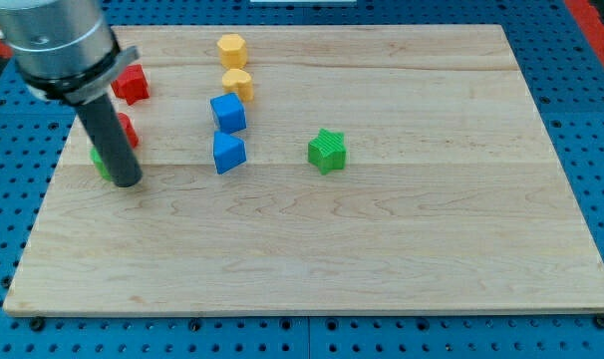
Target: Push the green star below the green circle
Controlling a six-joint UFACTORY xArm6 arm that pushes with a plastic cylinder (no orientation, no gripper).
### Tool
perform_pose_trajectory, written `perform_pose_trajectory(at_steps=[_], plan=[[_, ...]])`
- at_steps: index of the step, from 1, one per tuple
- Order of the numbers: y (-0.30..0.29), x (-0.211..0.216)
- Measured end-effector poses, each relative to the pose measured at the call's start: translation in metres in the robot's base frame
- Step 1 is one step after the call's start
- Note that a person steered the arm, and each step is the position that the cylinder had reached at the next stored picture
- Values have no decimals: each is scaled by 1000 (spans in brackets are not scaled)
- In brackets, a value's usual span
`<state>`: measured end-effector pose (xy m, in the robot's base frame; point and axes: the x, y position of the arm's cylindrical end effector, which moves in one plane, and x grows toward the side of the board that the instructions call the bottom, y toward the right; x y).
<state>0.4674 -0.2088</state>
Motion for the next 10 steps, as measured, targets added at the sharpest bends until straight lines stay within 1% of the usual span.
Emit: perform_pose_trajectory(at_steps=[1, 2, 3, 4, 5, 6, 7, 8, 9, 10], plan=[[29, 7], [169, 9], [304, 0], [336, -65], [264, -48], [217, 3], [251, 0], [280, -44], [220, -31], [170, 9]])
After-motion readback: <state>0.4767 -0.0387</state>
